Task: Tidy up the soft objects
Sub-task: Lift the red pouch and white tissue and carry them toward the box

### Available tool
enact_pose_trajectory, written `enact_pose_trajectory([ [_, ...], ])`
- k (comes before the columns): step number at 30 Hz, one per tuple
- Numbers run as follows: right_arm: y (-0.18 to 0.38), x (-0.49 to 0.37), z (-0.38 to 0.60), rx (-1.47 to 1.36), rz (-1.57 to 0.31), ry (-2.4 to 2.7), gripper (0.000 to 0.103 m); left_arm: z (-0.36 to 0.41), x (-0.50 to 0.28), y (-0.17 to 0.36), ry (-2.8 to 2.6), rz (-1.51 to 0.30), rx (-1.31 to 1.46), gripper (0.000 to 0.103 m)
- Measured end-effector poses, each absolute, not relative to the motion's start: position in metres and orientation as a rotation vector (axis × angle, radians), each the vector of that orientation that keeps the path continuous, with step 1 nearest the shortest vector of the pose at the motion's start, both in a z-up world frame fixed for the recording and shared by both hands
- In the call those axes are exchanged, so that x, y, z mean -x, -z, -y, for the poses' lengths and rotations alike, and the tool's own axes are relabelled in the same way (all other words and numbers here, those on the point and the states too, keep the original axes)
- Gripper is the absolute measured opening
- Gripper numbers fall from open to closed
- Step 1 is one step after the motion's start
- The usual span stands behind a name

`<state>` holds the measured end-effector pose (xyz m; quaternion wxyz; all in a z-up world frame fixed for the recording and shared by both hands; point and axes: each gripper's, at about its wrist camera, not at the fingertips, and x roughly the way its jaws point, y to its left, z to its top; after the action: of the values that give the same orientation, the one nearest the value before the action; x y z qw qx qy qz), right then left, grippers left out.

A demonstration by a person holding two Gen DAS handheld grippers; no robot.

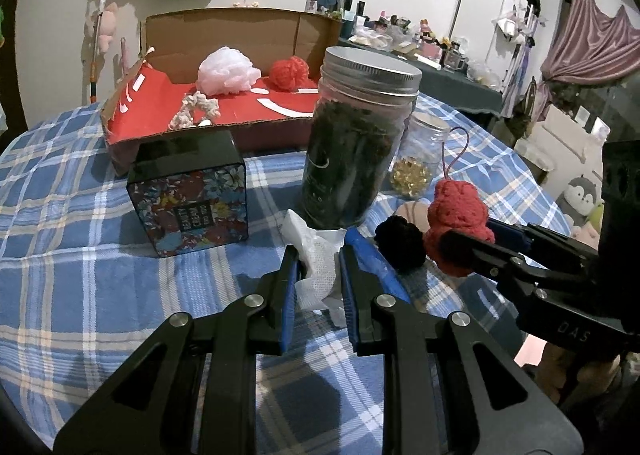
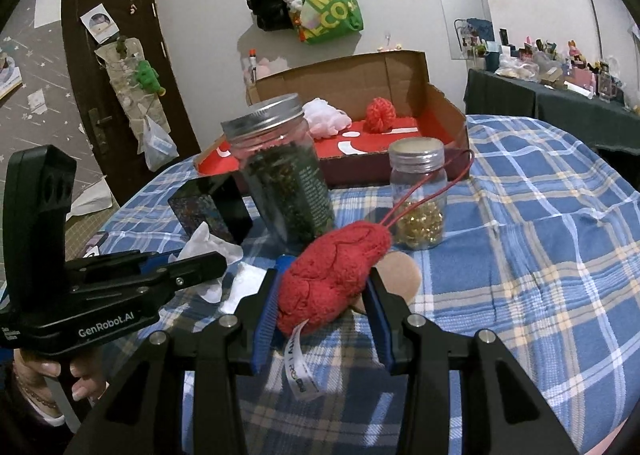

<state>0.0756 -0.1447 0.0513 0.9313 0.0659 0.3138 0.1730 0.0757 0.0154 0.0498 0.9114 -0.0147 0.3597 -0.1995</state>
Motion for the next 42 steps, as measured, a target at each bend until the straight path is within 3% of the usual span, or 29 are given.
enact_pose_trajectory([
  [16,-0.051,-0.074,0.152,-0.137,-0.636,-0.328,0.044,-0.015,-0.075,-0.048,0.421,-0.747,0.040,0.019],
  [42,-0.074,-0.107,0.230,-0.150,-0.587,-0.091,0.044,-0.120,-0.104,-0.042,0.210,-0.814,0.144,0.019],
])
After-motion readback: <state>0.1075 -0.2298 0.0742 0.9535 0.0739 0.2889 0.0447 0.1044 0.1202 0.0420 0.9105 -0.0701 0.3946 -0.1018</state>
